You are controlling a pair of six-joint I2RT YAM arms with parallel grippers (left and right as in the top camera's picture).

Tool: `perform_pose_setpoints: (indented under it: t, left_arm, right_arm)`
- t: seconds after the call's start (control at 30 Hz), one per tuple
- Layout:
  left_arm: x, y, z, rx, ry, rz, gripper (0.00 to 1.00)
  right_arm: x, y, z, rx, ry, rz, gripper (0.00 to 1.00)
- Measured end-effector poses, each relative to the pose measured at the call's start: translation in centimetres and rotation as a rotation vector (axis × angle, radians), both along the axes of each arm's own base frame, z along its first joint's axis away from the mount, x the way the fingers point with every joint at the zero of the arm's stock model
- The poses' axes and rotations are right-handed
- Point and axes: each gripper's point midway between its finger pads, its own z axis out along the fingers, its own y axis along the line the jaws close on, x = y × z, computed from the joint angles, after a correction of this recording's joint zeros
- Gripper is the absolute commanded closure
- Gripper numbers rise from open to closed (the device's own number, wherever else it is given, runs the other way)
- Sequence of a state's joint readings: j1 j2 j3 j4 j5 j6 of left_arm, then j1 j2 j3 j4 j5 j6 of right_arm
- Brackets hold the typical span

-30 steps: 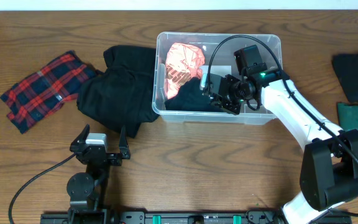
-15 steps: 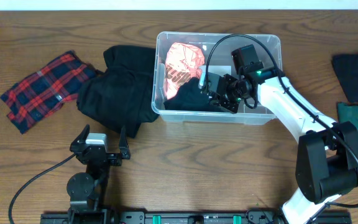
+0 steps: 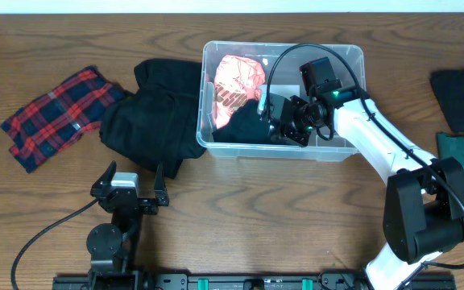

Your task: Pack container

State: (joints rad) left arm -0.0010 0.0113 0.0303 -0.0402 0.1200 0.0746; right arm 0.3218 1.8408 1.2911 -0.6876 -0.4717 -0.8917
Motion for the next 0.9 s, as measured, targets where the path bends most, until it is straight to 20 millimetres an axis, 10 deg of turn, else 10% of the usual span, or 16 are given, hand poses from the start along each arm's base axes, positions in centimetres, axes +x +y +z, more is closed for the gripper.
perform_pose_setpoints:
  t: [0.27, 0.57, 0.9]
  left_arm:
    - [0.0, 0.0, 0.0, 0.0, 0.0, 0.0, 0.02]
    - [0.0, 0.0, 0.0, 0.0, 0.0, 0.0, 0.02]
    - [0.0, 0.0, 0.0, 0.0, 0.0, 0.0, 0.02]
  right_arm:
    - [1.4, -0.1, 0.5, -0.012, -0.032, -0.05, 0.22]
    - [5.2, 0.8, 5.2, 0.067, -0.069, -0.231, 0.55]
    - [6.4, -2.4, 9.3, 0.153, 0.096, -0.613, 0.5]
